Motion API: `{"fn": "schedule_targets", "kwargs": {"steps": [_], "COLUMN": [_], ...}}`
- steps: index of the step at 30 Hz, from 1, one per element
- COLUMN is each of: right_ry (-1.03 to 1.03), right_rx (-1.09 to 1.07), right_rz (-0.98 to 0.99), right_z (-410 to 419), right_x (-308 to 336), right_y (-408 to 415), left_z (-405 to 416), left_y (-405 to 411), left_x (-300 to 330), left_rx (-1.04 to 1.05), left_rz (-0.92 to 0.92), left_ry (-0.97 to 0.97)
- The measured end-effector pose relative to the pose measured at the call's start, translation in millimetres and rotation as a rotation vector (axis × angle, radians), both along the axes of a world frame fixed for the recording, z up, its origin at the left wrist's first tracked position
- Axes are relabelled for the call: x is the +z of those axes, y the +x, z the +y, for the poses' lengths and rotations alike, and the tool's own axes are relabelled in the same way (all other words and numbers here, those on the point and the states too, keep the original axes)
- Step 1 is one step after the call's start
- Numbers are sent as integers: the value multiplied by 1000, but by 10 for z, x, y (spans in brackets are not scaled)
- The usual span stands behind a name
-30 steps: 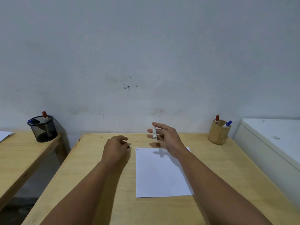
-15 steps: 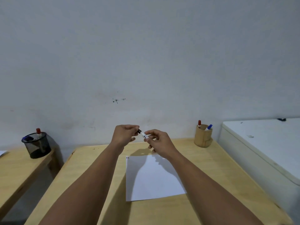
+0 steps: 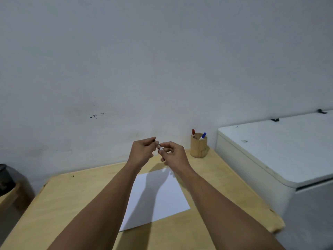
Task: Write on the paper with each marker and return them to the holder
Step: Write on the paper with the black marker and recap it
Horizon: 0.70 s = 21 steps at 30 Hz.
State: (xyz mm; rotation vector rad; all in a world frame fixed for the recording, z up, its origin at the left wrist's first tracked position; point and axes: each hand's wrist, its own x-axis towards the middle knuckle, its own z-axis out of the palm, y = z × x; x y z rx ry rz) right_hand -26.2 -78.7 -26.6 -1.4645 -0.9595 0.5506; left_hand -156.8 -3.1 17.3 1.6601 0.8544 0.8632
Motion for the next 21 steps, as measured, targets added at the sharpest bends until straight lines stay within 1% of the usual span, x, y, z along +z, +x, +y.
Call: {"fn": "schedule_targets", "kwargs": {"steps": [2,3,5,7,10,12,16,21], "right_ry": [14,27,78,142,168,152,69,-80], "right_rx": [-74,-127,-256,-359,-455,-476,-471,-401], "right_rz": [-75,-130,-208,-228,-252,-237,-194,-152], "right_z": [-21,-15,-2,24,90,141,235,327], "right_x": [125,227,488,694,804,765,519,198], "right_y": [292,472,830,1176,1598,1803,2023,2014], "left_z": [-15,-15,6,28,32,47,127,184], "left_y": [280,442,763,1065,1455,1658,1928,2104], "left_x": [69,96,92,5,-240,-419,-675,-844], "left_rx": [-104,-138,-134,-111,-123,-110,-112,-115], "left_rz": [89,97,99,143,230,279,314,279], "left_ry": [78,88,102,141,120,100,66,104]}}
